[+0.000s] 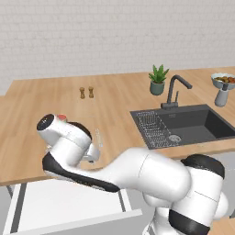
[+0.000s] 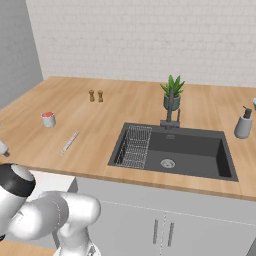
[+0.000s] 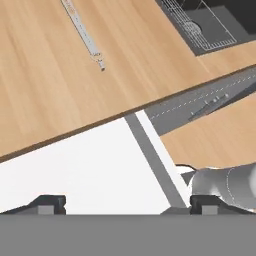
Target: Pick the tongs from the drawer and place it on the counter.
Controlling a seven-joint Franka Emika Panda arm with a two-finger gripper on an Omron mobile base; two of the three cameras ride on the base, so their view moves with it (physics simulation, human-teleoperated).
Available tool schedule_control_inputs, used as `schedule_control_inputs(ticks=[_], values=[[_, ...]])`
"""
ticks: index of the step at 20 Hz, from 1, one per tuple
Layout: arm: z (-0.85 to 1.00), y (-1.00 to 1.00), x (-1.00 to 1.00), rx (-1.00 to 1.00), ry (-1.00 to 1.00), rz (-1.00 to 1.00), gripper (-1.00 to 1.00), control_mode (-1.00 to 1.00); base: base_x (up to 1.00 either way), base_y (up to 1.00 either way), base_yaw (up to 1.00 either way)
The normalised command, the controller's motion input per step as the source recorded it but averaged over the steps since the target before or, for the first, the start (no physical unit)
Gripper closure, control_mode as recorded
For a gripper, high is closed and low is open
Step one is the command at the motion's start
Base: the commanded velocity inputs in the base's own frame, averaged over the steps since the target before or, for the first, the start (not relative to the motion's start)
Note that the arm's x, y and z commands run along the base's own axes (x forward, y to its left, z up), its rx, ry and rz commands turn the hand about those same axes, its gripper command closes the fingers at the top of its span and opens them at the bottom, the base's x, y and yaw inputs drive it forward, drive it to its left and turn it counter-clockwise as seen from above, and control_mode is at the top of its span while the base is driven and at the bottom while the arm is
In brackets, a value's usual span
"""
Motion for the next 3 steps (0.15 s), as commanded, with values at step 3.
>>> schedule_control_inputs(ticks=[3], values=[[-0.11,0.30,-0.96,-0.04,-0.13,0.00,-1.00,-1.00,0.00,0.00,0.00]])
